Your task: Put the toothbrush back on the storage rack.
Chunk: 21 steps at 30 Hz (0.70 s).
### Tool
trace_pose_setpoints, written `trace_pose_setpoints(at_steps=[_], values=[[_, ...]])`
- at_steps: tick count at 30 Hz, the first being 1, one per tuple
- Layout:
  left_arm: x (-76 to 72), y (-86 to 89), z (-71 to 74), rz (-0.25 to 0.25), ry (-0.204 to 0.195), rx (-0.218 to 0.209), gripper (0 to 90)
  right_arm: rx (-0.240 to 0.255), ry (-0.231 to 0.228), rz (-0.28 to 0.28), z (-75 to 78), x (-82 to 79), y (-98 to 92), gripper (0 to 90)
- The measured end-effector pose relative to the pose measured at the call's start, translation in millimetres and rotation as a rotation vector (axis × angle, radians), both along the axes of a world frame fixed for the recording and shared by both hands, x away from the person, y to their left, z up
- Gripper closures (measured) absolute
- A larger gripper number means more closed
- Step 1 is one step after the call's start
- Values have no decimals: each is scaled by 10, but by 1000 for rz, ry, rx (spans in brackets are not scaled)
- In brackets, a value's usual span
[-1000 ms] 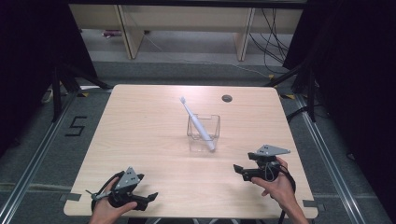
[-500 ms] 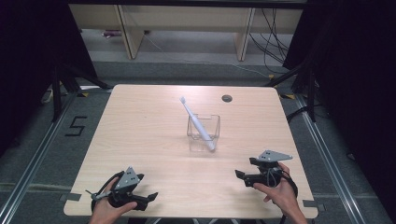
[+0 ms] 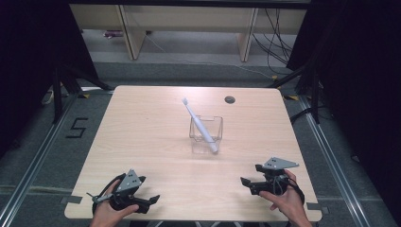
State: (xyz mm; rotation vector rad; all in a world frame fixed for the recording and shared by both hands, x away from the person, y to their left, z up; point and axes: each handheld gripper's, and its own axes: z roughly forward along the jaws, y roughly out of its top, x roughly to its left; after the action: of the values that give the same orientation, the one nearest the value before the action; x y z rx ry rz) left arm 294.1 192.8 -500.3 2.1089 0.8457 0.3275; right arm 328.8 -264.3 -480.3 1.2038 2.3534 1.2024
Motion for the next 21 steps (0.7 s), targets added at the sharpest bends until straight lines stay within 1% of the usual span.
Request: trace_pose_setpoints(at_steps=[2, 3, 4, 5, 6, 7, 8, 9, 10, 11, 12, 13, 14, 15, 16, 17, 18, 19, 20, 21], values=[[-1, 0, 0, 1, 0, -1, 148, -8, -2, -2, -14, -18, -11, 191], [0, 4, 2, 2, 0, 2, 148, -25, -12, 11, -13, -15, -29, 190], [-1, 2, 0, 3, 0, -1, 148, -7, 3, 9, -22, -26, -25, 188], [-1, 2, 0, 3, 0, -1, 148, -15, 6, 1, -19, -41, -27, 188], [0, 2, 1, -2, 3, 1, 148, -24, -6, 7, -19, -40, -41, 188], [0, 2, 1, -2, 3, 1, 148, -24, -6, 7, -19, -40, -41, 188], [5, 9, 3, -2, -4, 17, 148, -20, 13, -1, -22, -64, -44, 187], [6, 12, 5, -3, -4, 21, 148, -19, 8, -6, -28, -71, -47, 187], [4, 9, 3, -2, -1, 12, 147, -36, -3, 0, -31, -69, -64, 187], [4, 9, 3, -2, -1, 12, 148, -36, -3, 0, -31, -69, -64, 187], [1, 4, 1, -2, 4, 2, 148, -18, 40, -14, -39, -101, -51, 187], [-2, 0, -1, 2, 0, -1, 148, -37, 14, 1, -43, -90, -67, 188], [5, 10, 3, -2, -4, 19, 147, -50, 9, 1, -41, -96, -70, 188], [7, 12, 4, -4, -4, 22, 148, -39, 20, 30, -45, -90, -78, 188], [7, 14, 5, -5, -1, 23, 148, -46, 9, 13, -48, -104, -73, 188], [6, 12, 1, -3, -3, 19, 148, -41, 23, 1, -44, -122, -70, 188], [-2, 1, -2, 2, 3, -2, 148, -67, 6, 8, -41, -124, -81, 188], [-1, 3, -2, 2, 2, 1, 148, -68, 8, 4, -45, -130, -79, 188], [-2, 2, -2, 1, 2, -1, 148, -44, 34, -17, -52, -155, -61, 188], [4, 14, 3, -4, -3, 23, 148, -65, 29, -12, -47, -157, -75, 187]])
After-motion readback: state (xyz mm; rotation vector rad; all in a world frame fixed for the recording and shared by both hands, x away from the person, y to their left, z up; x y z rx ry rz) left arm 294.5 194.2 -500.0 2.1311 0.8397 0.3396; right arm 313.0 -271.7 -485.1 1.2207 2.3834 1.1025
